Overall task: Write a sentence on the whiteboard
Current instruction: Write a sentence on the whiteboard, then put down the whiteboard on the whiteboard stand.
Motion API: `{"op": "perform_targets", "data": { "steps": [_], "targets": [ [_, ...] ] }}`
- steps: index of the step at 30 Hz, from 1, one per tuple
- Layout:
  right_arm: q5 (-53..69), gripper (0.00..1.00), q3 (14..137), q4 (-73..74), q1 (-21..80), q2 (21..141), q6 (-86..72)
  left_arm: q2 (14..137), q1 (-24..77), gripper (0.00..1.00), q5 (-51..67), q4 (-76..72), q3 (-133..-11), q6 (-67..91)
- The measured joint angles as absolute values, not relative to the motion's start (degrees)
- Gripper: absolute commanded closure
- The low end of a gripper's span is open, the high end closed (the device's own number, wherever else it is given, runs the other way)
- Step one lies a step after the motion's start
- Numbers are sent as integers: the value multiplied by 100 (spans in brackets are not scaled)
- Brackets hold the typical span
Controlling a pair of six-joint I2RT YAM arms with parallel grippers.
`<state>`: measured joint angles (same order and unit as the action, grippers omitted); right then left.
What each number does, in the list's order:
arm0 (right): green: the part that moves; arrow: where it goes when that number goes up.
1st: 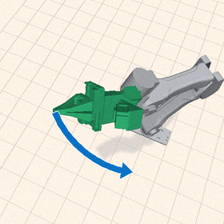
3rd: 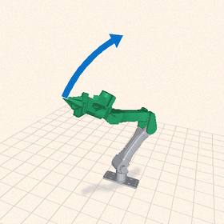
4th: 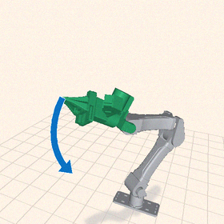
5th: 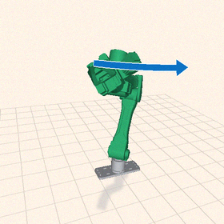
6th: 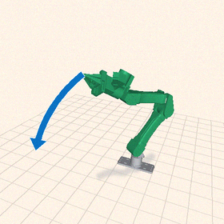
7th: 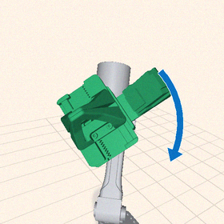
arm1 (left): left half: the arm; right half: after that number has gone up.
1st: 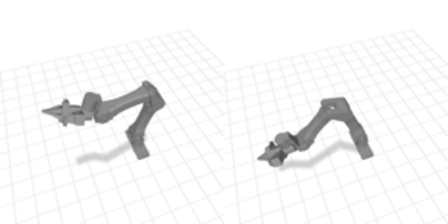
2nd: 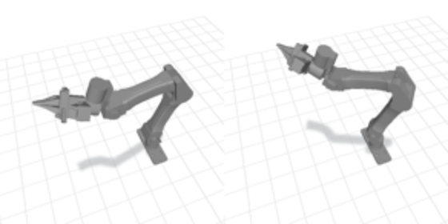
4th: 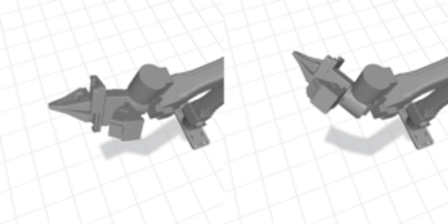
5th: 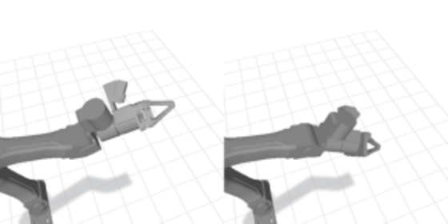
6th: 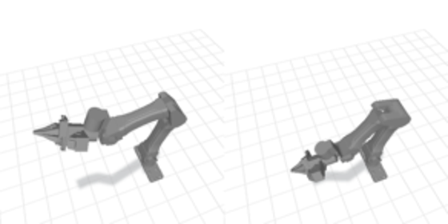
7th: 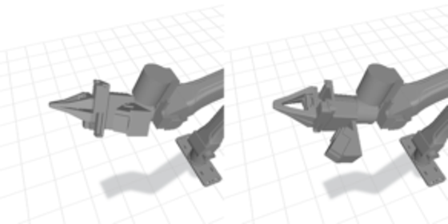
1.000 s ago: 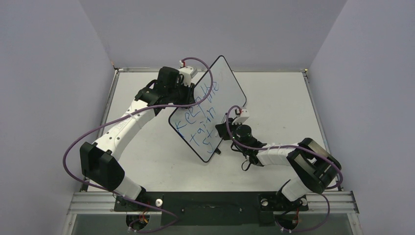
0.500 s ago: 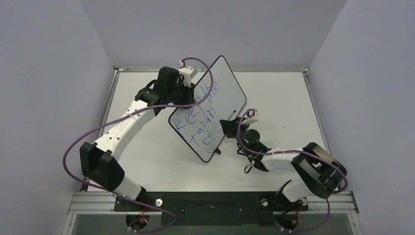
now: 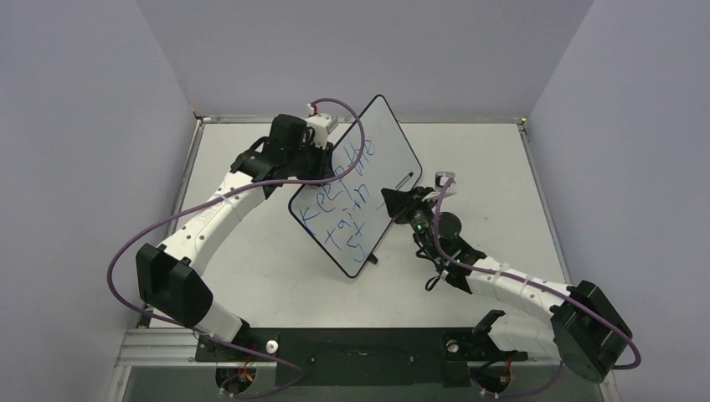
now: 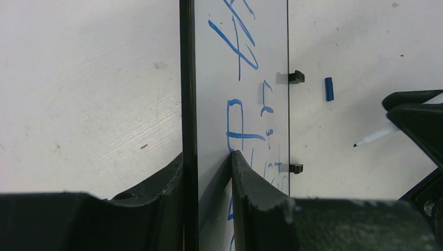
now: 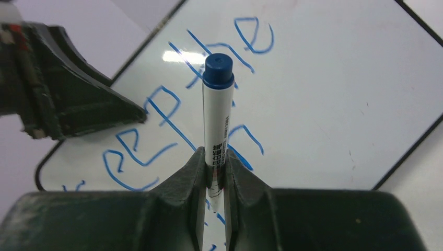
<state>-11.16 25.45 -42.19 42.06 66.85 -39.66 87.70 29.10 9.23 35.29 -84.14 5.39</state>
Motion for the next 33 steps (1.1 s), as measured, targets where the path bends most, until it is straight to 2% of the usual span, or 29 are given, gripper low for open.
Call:
{"op": "perform_targets", "data": {
  "steps": [7,11,15,27,28,33],
  "targets": [
    [-1002,100,3271,-3697,4209,6469,-3798,8777,2910,95,913,3529,-8414,539],
    [-950,100,3277,-3500,4209,6473,-3798,8829,2910,95,888,3553,-8447,537],
    [-917,100,3277,-3428,4209,6471,-3785,8952,2915,100,873,3662,-8600,537],
    [-858,100,3170,-3326,4200,6460,-3701,8709,3015,100,523,3758,-8420,764],
    [-854,100,3146,-3323,4198,6445,-3697,8700,3022,100,504,3769,-8412,779],
    [-843,100,3041,-3284,4165,6302,-3673,8702,3022,86,469,3760,-8357,836]
  ]
}}
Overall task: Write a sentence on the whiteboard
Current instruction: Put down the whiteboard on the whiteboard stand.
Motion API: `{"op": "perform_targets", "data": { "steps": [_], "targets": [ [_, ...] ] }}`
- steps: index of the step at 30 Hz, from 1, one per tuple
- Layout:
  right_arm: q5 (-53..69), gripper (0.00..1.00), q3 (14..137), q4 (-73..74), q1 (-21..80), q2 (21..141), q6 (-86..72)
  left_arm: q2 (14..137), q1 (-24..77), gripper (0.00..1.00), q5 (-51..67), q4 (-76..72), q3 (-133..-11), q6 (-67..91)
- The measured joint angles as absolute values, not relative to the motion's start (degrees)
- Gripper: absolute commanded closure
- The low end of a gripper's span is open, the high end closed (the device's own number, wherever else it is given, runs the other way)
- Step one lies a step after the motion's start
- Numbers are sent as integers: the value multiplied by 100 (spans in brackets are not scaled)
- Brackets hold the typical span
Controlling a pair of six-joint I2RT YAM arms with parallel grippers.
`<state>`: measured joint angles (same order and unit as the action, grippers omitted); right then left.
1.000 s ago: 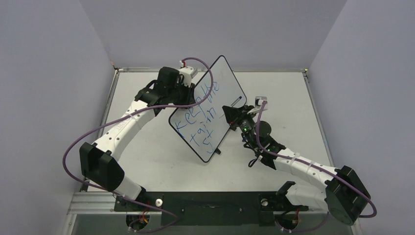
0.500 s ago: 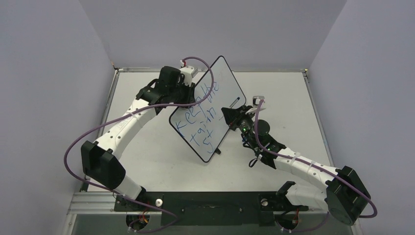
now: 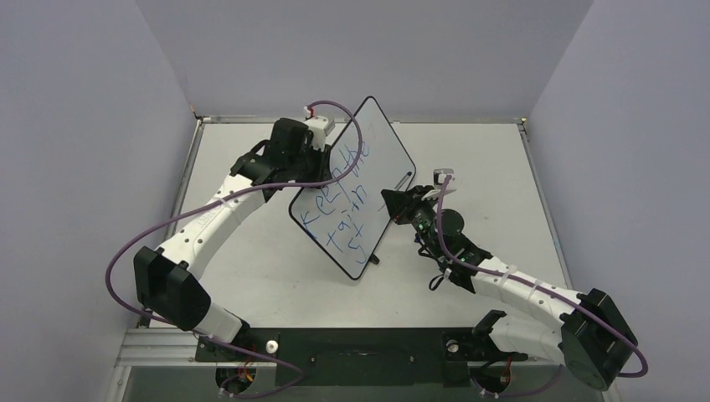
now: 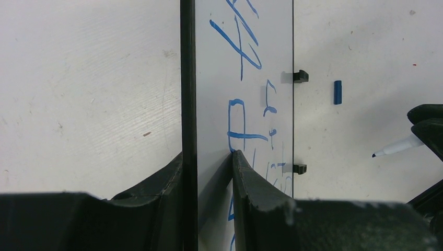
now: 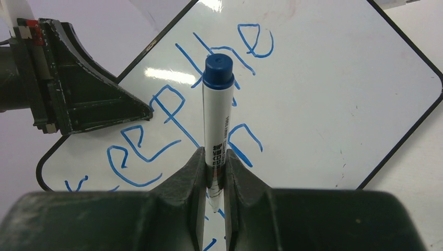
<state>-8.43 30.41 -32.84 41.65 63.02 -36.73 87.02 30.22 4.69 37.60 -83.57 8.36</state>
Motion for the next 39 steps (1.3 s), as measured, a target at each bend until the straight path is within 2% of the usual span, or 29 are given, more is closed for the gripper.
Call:
{"op": "perform_targets", "data": {
  "steps": [3,15,26,39],
  "targets": [
    [-819,100,2985,-3284,4134,6250,-3664,8619,3020,76,432,3658,-8173,906],
    [-805,100,2847,-3288,4034,6250,-3664,8593,2954,55,-235,3457,-7542,1072],
    [-703,100,2821,-3350,3927,6519,-3667,8611,2950,49,-423,3378,-7330,1153],
    [-644,100,2816,-3420,3861,6654,-3671,8420,3046,47,-685,3371,-7166,1194]
  ]
}}
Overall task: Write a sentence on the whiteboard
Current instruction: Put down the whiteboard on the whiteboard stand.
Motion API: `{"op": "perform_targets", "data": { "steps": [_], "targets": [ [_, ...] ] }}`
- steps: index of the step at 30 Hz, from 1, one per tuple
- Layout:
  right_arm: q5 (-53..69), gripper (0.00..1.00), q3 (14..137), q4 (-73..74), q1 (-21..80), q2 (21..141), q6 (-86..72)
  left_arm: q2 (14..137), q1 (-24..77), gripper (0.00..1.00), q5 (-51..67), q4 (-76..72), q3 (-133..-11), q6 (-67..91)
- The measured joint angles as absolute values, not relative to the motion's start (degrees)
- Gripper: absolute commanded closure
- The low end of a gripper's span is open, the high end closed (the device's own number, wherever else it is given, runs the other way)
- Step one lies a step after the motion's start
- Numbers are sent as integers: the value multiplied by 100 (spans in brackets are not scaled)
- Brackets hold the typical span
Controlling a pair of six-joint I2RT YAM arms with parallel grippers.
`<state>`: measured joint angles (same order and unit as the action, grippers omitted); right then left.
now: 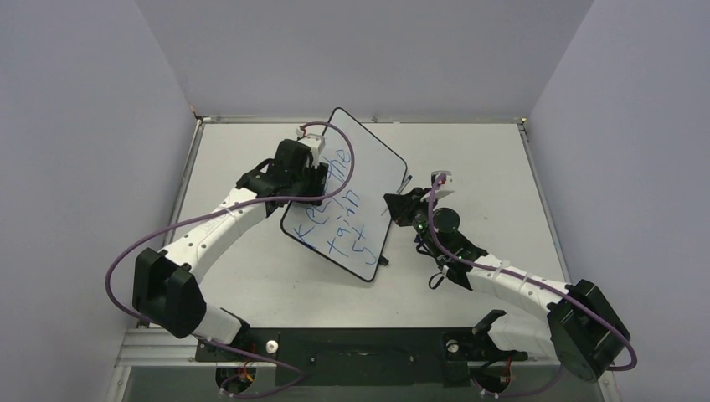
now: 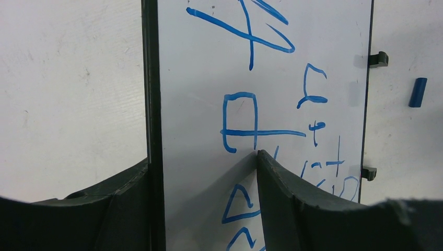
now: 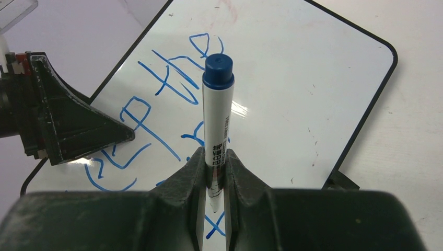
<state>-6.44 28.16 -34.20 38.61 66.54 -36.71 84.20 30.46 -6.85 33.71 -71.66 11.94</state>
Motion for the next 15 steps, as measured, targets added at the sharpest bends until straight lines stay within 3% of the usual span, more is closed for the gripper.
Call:
{"op": "perform_targets", "data": {
  "steps": [15],
  "targets": [
    [-593,100,2816,-3433,3859,6687,-3691,8160,3155,42,-902,3962,-7140,987]
  ]
}}
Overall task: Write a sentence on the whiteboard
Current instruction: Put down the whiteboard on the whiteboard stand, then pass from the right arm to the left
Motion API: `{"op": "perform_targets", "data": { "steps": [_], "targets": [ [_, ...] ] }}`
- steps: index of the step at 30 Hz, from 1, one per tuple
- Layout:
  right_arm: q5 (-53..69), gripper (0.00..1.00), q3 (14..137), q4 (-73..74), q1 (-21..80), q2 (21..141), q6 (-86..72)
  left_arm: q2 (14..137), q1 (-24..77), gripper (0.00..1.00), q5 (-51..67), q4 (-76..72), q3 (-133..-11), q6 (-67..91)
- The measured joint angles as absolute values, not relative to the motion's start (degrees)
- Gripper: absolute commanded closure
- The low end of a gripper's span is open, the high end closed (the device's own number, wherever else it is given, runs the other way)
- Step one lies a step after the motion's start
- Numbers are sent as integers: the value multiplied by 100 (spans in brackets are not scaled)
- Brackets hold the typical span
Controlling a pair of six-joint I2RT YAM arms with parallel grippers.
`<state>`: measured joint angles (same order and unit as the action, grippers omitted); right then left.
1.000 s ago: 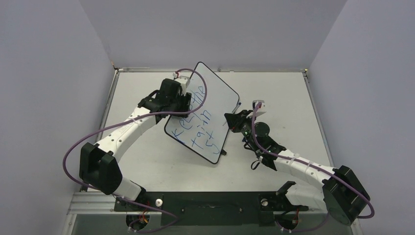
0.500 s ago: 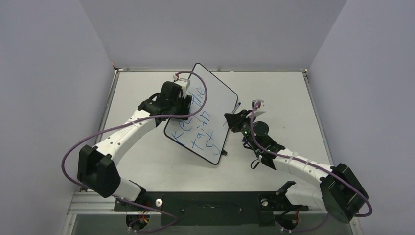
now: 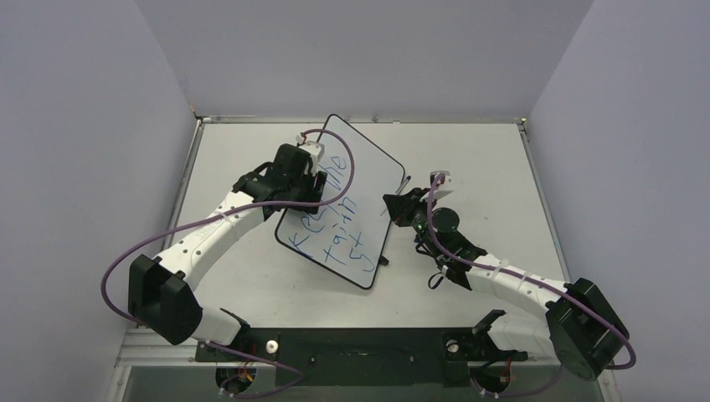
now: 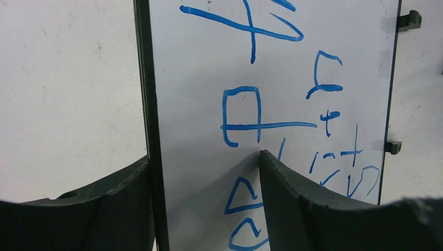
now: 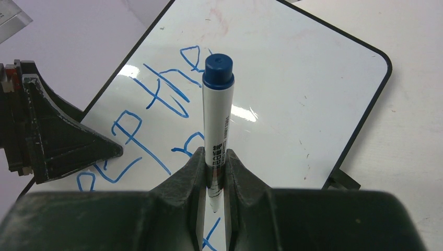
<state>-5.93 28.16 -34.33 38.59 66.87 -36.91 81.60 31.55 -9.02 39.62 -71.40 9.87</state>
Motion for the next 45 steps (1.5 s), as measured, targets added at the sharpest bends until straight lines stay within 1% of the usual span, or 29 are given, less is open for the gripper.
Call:
{"op": "perform_targets", "data": {
  "steps": [9,25,33,39,45],
  "targets": [
    [-556,100,2814,-3465,3859,6713,-3691,8143,3100,42,-926,4021,-7140,882],
    [-521,100,2816,-3474,3822,6718,-3691,8068,3083,41,-1345,4250,-7166,679],
    [-489,100,2814,-3514,3817,6753,-3693,8047,3055,41,-1529,4423,-7511,611],
    [-440,100,2814,-3518,3817,6753,-3693,7797,3079,41,-1610,4617,-7804,526],
    [-401,100,2864,-3347,3817,6709,-3795,7312,3457,41,-1380,4692,-8265,482]
  ]
}}
